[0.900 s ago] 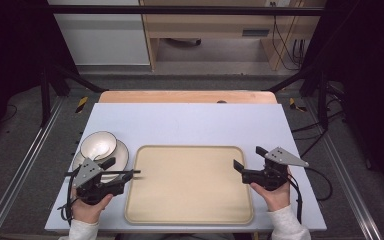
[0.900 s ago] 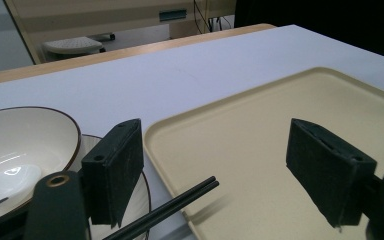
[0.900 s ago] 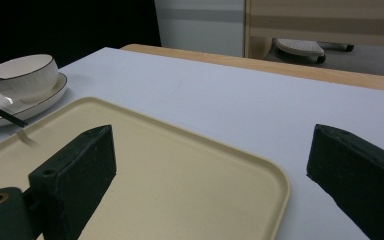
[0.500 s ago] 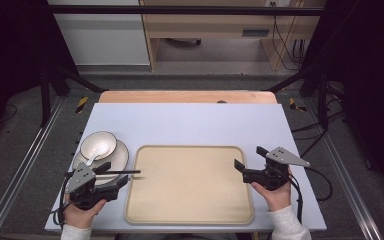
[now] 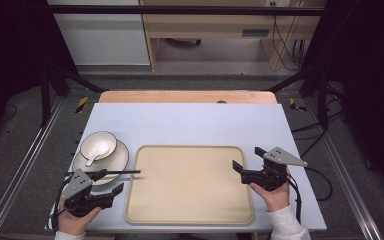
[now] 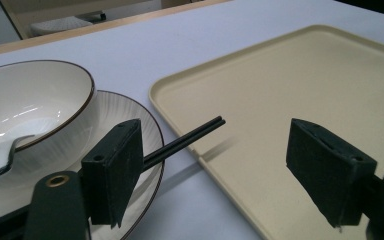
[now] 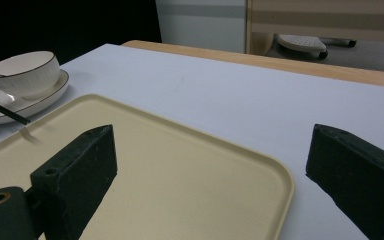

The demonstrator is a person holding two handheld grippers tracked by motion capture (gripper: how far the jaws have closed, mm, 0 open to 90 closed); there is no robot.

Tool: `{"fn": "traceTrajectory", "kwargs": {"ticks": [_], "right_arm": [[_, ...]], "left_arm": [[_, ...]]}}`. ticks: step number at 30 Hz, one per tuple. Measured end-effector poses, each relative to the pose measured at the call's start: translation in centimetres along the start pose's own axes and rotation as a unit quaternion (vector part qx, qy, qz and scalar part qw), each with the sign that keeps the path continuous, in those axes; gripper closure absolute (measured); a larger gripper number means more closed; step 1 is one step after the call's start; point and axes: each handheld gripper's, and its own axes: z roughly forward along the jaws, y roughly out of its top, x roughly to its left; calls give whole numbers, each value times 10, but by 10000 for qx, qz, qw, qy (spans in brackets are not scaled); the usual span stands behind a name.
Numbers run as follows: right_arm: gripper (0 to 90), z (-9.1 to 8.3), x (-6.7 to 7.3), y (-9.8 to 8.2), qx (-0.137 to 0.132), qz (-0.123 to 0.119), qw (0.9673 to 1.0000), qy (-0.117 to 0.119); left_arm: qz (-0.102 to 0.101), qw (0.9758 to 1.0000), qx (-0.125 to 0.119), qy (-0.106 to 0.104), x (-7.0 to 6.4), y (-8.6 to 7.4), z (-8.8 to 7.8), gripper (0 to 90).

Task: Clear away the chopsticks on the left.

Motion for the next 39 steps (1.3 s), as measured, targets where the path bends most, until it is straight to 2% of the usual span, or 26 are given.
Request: {"fn": "traceTrajectory", "kwargs": {"ticks": [6,12,20,29,39], "right_arm": [[62,0,0,0,9,5,10000,-14],[61,1,0,0,-2,-12,10000,-15],[62,2,1,0,37,10,10000,-8],[61,3,1,-1,69,15,10000,8],[61,3,0,-1,52,32,10000,28]], "left_arm": [[-104,9997,181,124,8,-9,-2,231],[-72,9986,444,288,16,-16,3,234],[-201,9975,506,445,35,-20,7,265],[-26,9956,633,691,49,-24,14,343],[116,9946,720,742,51,-24,19,382]]}}
